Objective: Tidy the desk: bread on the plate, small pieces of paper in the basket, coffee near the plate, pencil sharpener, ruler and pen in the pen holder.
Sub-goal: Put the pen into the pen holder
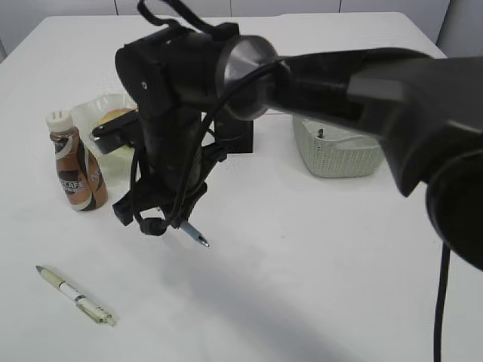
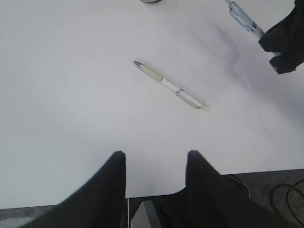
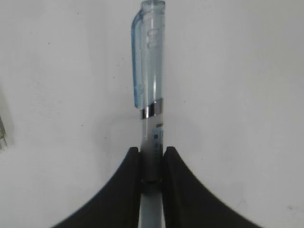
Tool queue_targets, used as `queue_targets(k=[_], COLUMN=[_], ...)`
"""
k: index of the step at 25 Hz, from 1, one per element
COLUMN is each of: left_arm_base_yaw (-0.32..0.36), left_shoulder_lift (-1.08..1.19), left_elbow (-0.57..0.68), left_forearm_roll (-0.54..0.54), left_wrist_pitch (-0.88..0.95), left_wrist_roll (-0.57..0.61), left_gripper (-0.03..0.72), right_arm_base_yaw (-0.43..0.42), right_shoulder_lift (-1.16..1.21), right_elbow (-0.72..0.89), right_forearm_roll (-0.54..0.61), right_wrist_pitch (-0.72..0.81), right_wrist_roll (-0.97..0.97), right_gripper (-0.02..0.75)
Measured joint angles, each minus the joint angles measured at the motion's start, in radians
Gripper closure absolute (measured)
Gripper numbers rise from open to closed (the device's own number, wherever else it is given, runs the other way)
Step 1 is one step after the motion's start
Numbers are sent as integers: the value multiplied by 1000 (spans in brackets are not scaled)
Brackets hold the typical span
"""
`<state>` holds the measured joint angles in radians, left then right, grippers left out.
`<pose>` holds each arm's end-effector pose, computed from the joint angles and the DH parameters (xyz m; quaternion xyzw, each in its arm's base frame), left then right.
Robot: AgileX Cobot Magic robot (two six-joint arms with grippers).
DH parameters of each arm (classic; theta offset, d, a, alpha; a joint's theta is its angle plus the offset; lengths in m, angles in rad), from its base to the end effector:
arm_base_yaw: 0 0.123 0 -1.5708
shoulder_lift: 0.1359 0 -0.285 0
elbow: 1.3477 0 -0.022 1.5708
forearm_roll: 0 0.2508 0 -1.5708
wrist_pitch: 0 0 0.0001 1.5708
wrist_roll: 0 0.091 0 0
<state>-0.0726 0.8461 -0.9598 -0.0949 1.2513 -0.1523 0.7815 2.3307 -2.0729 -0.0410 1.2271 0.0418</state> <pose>0.1272 -0.0175 0.3530 -0.0413 0.9644 -0.0759 0.2500 0.3496 0.3419 0.1906 -0.3649 0.9268 0.0164 0.0871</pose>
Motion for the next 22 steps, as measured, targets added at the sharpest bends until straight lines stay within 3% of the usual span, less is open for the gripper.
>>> queue_targets(k=[15,22], left_arm_base_yaw=[0,0], left_shoulder_lift=[0,0], left_elbow=[0,0], left_forearm_roll=[-1,-1], left_wrist_pitch=[0,0], left_wrist_roll=[0,0], left_gripper=[381,381], right_arm_base_yaw=[-14,-21], right_shoulder_lift=[-219,-359], right_elbow=[82,330], right_forearm_roll=[-84,-114], right_wrist_pitch=[0,-238], right_wrist_roll=[-25,-27], right_gripper=[630,630])
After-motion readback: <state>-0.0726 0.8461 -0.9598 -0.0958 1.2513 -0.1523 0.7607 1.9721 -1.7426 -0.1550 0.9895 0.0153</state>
